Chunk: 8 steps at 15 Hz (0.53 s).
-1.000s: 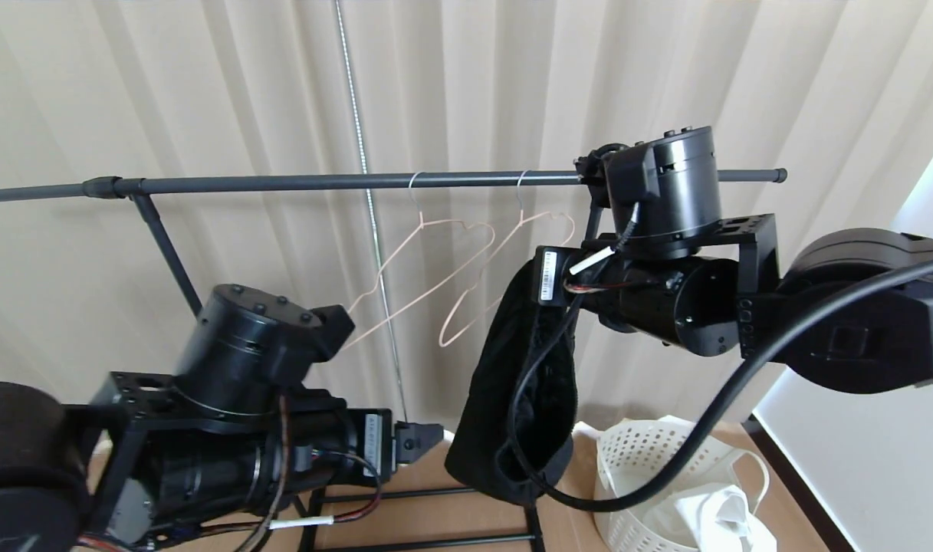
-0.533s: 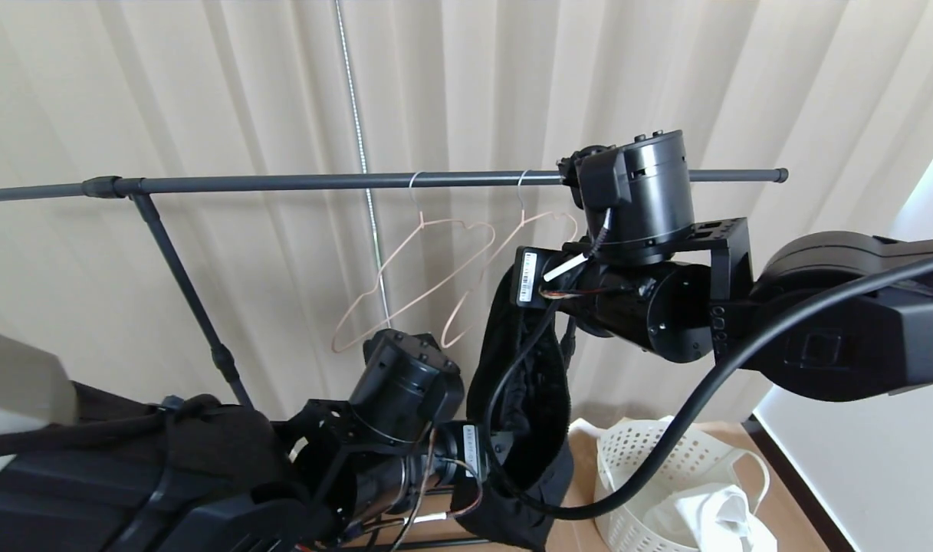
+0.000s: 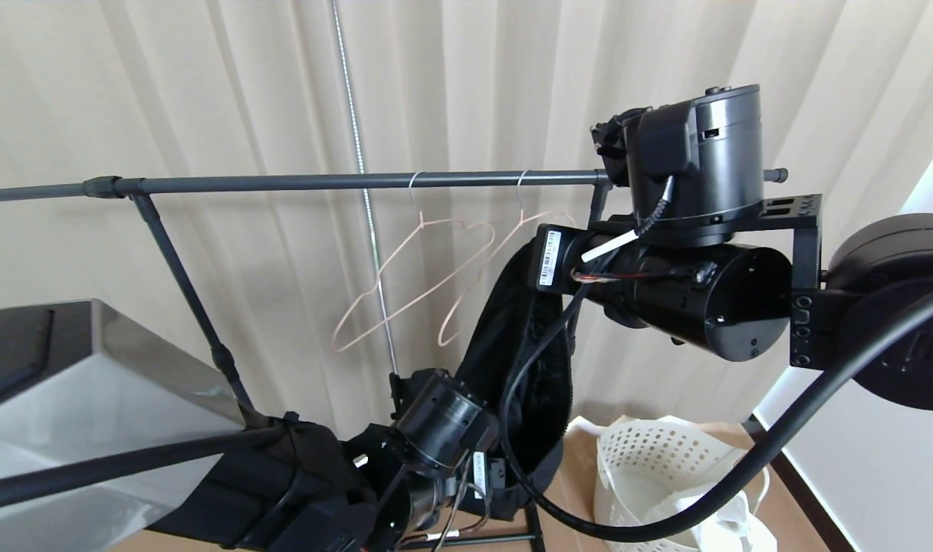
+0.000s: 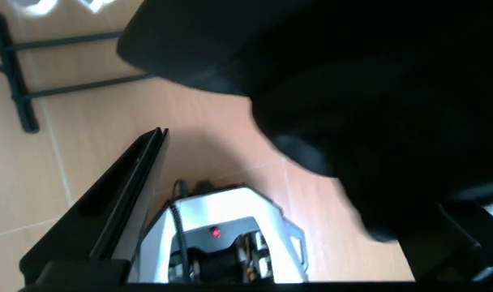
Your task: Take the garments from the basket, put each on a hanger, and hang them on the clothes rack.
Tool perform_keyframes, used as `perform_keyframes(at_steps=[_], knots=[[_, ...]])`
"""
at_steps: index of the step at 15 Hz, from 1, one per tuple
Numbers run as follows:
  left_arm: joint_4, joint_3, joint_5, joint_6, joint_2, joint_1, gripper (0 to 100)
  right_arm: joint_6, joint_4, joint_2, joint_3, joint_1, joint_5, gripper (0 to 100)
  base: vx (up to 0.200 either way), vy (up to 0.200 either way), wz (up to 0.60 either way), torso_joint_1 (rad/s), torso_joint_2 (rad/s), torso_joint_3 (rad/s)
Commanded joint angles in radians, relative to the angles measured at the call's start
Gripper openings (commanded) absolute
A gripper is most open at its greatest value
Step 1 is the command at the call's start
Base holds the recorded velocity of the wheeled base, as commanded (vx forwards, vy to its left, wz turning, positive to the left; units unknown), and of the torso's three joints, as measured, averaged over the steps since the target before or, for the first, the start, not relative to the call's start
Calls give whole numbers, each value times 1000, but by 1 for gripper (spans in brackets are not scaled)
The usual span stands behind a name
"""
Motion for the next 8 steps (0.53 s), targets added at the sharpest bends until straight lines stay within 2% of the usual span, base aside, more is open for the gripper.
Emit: perform_keyframes(at_steps=[1, 2, 5, 8], knots=[[7, 13, 1, 0, 15, -8, 100, 1, 0, -31, 14, -8, -1, 0, 0, 0, 0, 0, 0, 0], [10, 25, 11, 0, 13, -6, 0, 9, -1, -43, 25, -33, -1, 0, 0, 0, 0, 0, 0, 0], [11, 37, 65, 3, -58, -1, 0, 12, -1, -88, 58, -65, -1, 0, 0, 0, 0, 0, 0, 0], [39, 19, 67, 20, -156, 48, 0, 6, 5, -111, 109, -79, -14, 0, 0, 0, 0, 0, 0, 0]])
